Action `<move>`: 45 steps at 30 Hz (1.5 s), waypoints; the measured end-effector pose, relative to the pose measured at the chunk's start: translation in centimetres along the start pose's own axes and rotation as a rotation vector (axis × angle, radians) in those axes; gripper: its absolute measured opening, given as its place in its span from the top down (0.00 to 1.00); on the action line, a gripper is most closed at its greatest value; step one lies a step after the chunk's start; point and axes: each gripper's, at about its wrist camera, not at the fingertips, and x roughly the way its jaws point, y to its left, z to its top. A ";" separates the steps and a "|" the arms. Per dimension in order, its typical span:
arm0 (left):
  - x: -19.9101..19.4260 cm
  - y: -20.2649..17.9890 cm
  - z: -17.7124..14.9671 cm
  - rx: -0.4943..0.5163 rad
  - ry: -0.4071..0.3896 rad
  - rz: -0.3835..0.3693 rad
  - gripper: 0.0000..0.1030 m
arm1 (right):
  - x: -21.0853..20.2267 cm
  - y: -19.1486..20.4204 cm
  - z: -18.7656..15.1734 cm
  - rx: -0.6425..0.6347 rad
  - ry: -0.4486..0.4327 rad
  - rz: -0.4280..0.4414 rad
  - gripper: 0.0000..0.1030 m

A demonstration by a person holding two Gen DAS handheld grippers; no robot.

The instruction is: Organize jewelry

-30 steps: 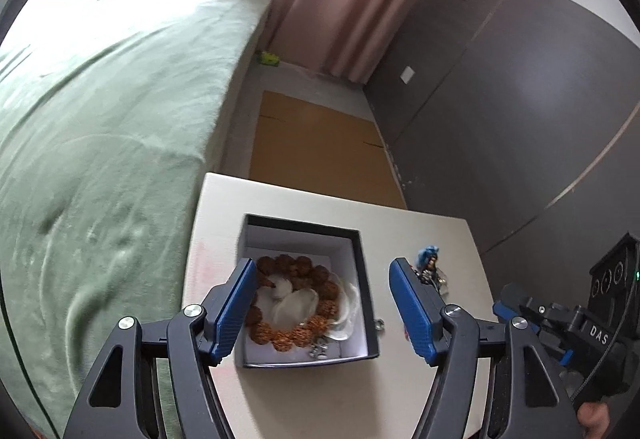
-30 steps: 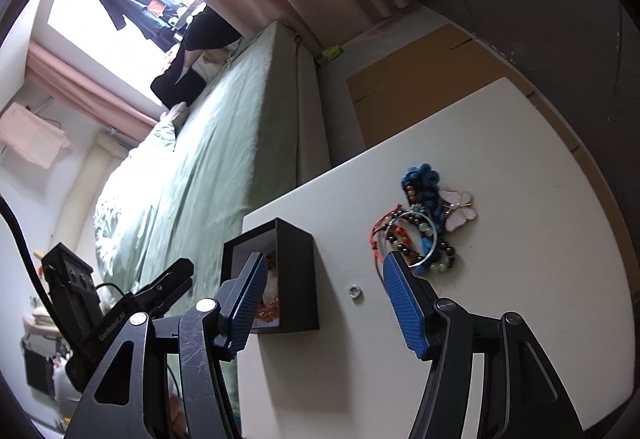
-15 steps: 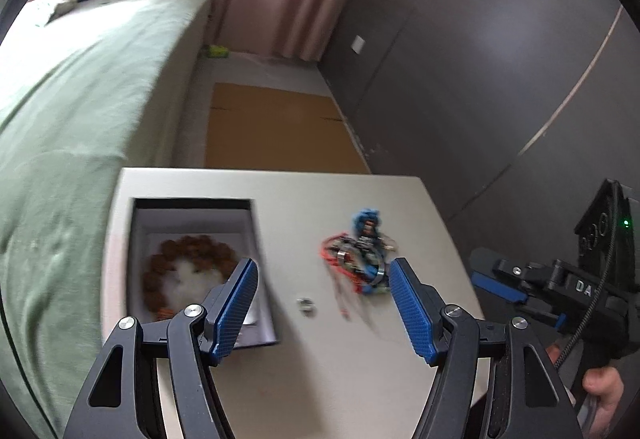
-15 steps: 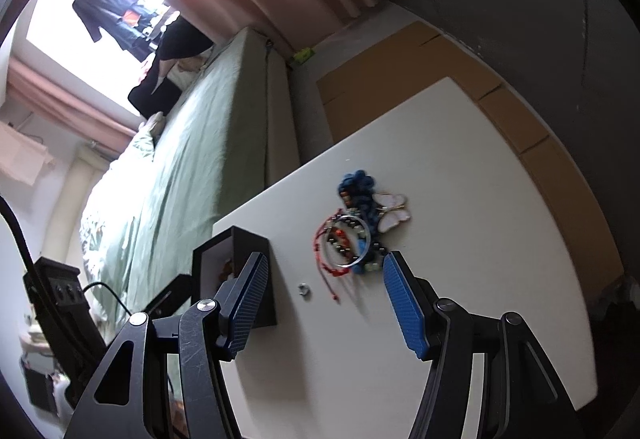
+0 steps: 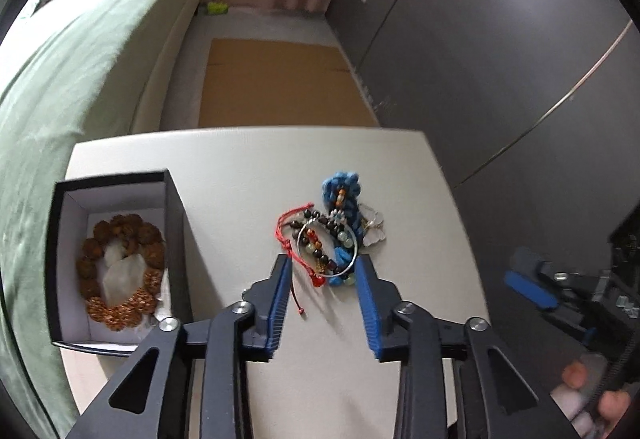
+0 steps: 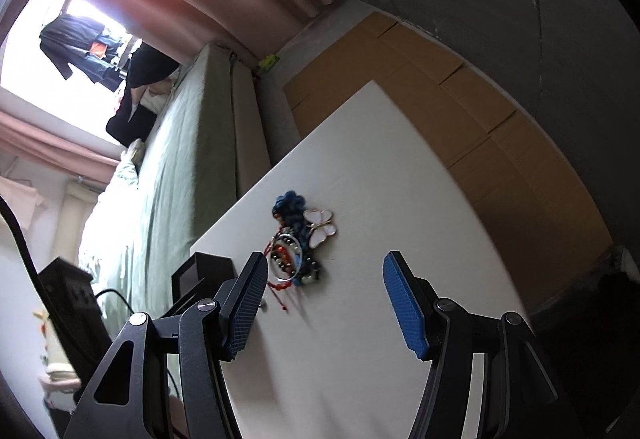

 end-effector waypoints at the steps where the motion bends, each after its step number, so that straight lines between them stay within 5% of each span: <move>1: 0.5 -0.1 -0.1 -0.002 0.016 0.016 0.68 | -0.2 -0.2 0.1 0.002 -0.002 0.000 0.41; 12: 4.9 -0.4 -0.5 -0.006 0.068 0.131 0.71 | -1.7 -2.6 1.0 0.059 -0.017 0.012 0.41; 17: 5.8 0.7 -0.7 -0.015 0.063 0.131 0.96 | -1.5 -2.5 1.1 0.054 -0.006 0.007 0.41; 34: -1.3 2.0 -1.7 -0.010 -0.085 -0.148 0.97 | 2.4 1.2 -0.6 -0.062 0.075 0.020 0.41; 45: -5.8 6.0 -0.8 -0.078 -0.184 -0.162 0.97 | 6.6 4.0 -2.7 -0.062 0.167 0.090 0.57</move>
